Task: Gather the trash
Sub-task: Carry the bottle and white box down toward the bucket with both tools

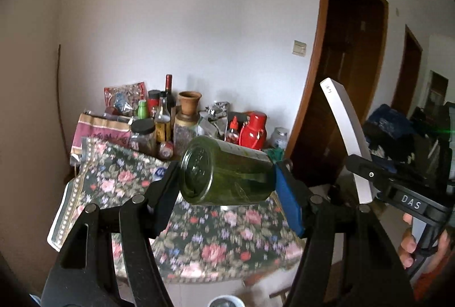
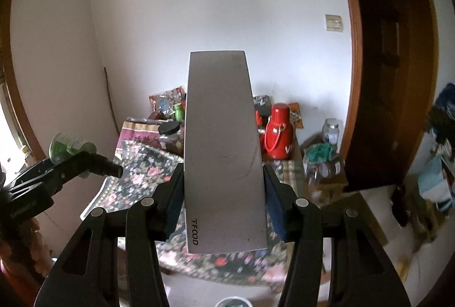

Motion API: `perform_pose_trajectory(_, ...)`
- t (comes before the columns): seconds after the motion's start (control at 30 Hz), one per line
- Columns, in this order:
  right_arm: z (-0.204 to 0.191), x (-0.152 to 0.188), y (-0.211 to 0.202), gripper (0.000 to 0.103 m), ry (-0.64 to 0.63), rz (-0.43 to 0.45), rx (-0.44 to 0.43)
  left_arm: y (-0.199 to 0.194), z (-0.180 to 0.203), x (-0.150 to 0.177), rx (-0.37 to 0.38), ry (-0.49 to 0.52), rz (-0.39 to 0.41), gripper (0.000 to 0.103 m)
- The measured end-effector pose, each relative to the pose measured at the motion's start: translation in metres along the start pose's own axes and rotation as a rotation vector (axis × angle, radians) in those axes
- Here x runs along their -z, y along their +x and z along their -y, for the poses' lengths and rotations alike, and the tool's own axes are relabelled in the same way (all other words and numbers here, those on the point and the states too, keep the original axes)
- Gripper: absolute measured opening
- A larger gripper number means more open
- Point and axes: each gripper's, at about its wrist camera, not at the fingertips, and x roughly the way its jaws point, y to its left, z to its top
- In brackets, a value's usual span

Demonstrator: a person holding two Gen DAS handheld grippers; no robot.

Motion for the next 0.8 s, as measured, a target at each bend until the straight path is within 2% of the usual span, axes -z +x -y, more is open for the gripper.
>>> perform_pose_trajectory(0.2,-0.034,0.036,-0.037,0.049,0.044,-0.014,0.04,-0.051,-0.017,0.031,0.046,0.023,-0.024,0.064)
perform_pose_trajectory(0.37,-0.052,0.062,-0.056,0.049,0.072,-0.065,0.075,-0.072,-0.023,0.052,0.091,0.033,-0.07,0.064)
perform_pose_trajectory(0.57,-0.054,0.087,-0.066,0.049,0.103,-0.152,0.107,-0.069,-0.023,0.076,0.127,0.027,-0.145,0.064)
perform_pose_trajectory(0.8,-0.04,0.124,-0.056,0.049,0.13,-0.281,0.12,-0.039,-0.016,0.114,0.132,0.013,-0.268,0.064)
